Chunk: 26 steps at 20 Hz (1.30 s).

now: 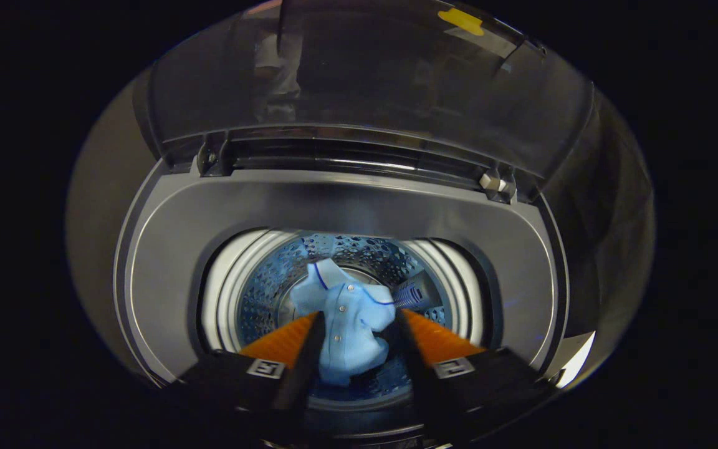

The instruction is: Put the clothes into the washing machine and then close the washing machine lid.

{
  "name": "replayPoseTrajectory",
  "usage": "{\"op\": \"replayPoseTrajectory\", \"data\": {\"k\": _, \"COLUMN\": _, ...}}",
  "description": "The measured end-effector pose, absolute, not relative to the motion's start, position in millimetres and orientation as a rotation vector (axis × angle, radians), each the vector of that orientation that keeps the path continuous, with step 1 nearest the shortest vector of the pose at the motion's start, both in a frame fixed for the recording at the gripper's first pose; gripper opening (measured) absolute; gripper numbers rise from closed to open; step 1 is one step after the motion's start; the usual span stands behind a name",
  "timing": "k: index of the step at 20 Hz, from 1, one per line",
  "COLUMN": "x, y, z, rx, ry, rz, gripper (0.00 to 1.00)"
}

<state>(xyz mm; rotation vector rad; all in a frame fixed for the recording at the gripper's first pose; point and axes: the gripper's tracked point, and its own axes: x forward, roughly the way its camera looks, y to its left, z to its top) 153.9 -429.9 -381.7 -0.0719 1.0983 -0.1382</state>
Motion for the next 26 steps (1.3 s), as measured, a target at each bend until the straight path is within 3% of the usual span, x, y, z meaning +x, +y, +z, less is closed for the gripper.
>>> {"op": "replayPoseTrajectory", "data": {"k": 2, "x": 157, "y": -418, "z": -381, "rx": -0.005, "ry": 1.086, "rz": -0.103, "gripper": 0.99}}
{"op": "replayPoseTrajectory", "data": {"k": 11, "x": 157, "y": -421, "z": -353, "rx": -0.003, "ry": 1.042, "rz": -0.113, "gripper": 0.99}}
{"op": "replayPoseTrajectory", "data": {"k": 26, "x": 240, "y": -442, "z": -113, "rx": 0.032, "ry": 0.657, "rz": -0.202, "gripper": 0.99}}
